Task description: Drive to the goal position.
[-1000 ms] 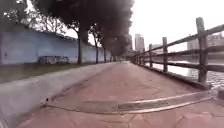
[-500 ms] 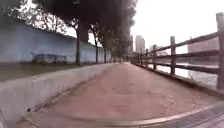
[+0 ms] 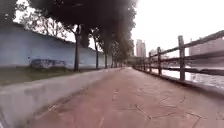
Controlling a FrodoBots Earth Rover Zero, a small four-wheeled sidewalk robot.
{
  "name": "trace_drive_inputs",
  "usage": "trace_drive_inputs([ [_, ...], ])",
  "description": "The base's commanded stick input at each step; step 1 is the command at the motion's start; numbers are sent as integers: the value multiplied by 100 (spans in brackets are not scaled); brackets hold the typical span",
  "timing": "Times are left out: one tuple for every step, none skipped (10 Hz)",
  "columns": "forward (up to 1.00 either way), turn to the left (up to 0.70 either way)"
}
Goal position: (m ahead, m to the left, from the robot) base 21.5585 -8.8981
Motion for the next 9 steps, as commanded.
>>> trace_drive_inputs([
  [100, 0],
  [100, 0],
  [100, 0],
  [100, -6],
  [100, -37],
  [100, -14],
  [100, 0],
  [100, -25],
  [100, -40],
])
